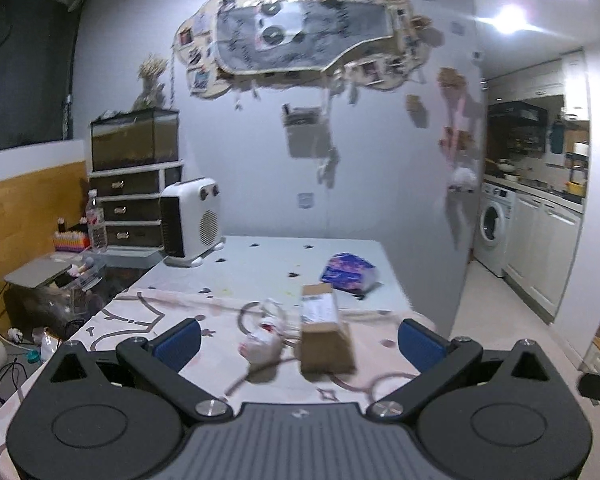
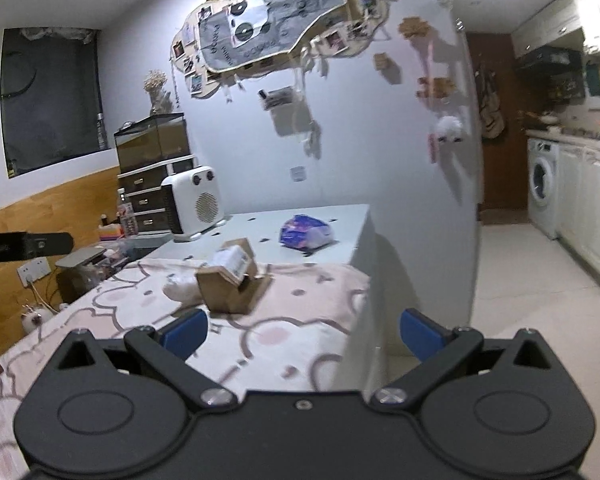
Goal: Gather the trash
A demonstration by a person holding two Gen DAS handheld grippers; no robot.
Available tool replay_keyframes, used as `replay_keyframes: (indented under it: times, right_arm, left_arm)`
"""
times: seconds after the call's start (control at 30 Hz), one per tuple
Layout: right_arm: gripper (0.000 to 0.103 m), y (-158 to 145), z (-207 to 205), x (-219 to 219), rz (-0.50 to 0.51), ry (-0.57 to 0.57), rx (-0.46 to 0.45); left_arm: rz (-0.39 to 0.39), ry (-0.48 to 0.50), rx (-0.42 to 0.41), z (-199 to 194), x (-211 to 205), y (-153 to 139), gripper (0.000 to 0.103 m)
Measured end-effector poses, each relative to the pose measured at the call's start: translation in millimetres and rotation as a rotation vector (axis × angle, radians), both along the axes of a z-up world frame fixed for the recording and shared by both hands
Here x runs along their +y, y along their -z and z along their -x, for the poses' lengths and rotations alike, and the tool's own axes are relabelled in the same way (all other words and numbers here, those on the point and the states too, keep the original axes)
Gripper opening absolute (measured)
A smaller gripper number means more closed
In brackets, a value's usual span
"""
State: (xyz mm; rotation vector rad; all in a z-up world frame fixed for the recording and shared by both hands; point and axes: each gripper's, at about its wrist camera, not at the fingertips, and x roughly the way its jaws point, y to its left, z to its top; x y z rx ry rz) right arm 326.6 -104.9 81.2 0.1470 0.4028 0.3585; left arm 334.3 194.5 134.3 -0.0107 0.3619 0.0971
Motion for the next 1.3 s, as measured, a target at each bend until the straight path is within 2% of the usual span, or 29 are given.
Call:
replay_keyframes:
  times: [0.17,0.33,0.5,0.63,0.67,0.7,0.73,0.87,0.93,1.07,1.2,1.3]
  right_arm:
    - [0.103,-3,-44,27,-0.043,-0.003,0.045]
    - [0.103,-3,-91,50,-0.074,-0.019,0.101]
    - [0.103,-5,-132,68,-0.093,-0.02,0.146]
    - [0.103,0,-171,90,-0.146,-0.031,0.193]
    - [0.103,2,-179,96,-0.161,-0.037,0.207]
    - [0.103,5,-189,104,-0.175,-0.04,0.224]
    - [0.103,10,-201,113,-0.187,-0.041,0.242]
    - [0.103,30,-240,141,-0.234,-0.029,0.291]
    - [0.103,44,-258,154,-0.267,-0.027,0.324]
    - [0.103,71,-281,177,-0.33,-0.049,0.38]
    - [0.103,85,-287,198,-0.334,-0.085,0.38]
    - [0.093,88,-287,210,-0.333,-0.111,0.367]
  left_arm:
    - [0.046,-0.043,0.051,-73,37,22,0.103]
    - [0.084,-0.077,0.075,-141,66,65,0.103]
    - [0.132,-0.085,0.111,-180,86,109,0.102]
    - [0.237,-0.087,0.077,-193,103,140,0.098]
    - [0.259,-0.088,0.091,-199,107,146,0.097]
    - [0.258,-0.092,0.146,-209,111,150,0.092]
    - [0.257,-0.098,0.154,-212,114,152,0.09]
    - [0.334,-0.083,0.146,-218,125,162,0.09]
    - [0.339,-0.066,0.142,-219,124,164,0.089]
    - [0.334,-0.031,0.142,-220,117,166,0.078]
    - [0.357,-0.027,0.157,-222,117,170,0.06]
    - [0.382,-0.026,0.164,-223,120,171,0.053]
